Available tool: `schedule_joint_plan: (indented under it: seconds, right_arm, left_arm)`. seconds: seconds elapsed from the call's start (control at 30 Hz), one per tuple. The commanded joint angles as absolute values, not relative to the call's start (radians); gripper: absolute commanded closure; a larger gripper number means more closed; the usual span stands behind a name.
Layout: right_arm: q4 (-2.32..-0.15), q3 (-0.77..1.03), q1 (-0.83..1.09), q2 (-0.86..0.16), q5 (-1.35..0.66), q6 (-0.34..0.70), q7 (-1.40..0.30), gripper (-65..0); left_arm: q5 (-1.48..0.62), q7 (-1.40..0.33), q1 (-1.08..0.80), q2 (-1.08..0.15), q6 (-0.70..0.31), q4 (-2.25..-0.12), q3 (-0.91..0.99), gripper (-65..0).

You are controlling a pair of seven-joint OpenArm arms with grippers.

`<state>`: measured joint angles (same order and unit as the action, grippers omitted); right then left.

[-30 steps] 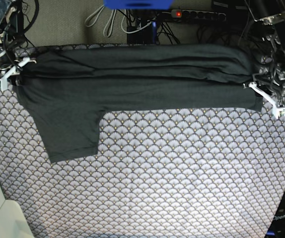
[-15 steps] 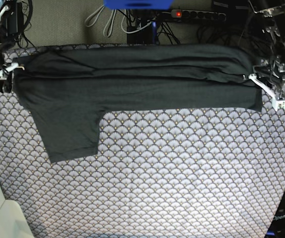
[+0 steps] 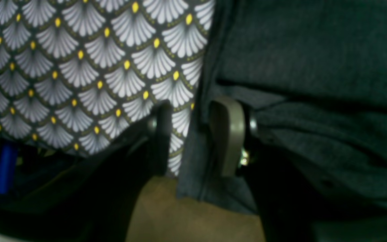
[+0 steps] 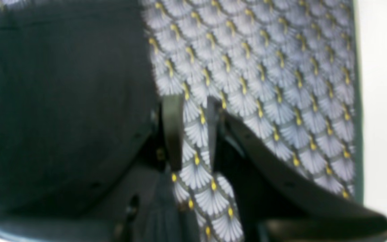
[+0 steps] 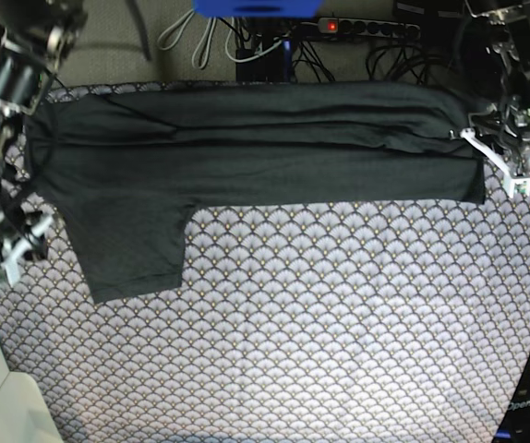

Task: Fold the T-shirt properly
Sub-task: 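Move the right gripper to the protruding sleeve and grasp it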

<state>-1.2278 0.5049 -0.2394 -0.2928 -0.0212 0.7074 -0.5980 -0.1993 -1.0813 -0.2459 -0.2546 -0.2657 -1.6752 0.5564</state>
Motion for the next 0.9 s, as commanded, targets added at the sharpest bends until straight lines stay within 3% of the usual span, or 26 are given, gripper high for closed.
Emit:
schedule_joint_plan:
  seconds: [0.0,0.3,0.73,0.87]
  right_arm:
    - [-1.207,0.51,-0.288,-0.312,-0.005,0.698,-0.582,-14.0]
    - [-0.901,0.386,-0.504,-0.344,0.015,0.698,-0.515,-14.0]
    - [-0.88,0.321,-0.503,-0.305,0.013,0.698,-0.435,-14.0]
    - [-0.759,0.321,-0.518,-0.309,0.013,0.698,-0.387,-14.0]
  left_arm:
    - [-0.2,-1.072,-0.243,-0.269,-0.263,-1.693,0.564,-22.9]
    - [-0.2,-1.072,-0.243,-0.269,-0.263,-1.695,0.567,-22.9]
    - [-0.2,-1.136,-0.254,-0.271,-0.263,-1.765,0.568,-22.9]
    - [-0.2,-1.139,-0.254,-0.271,-0.263,-1.767,0.568,-22.9]
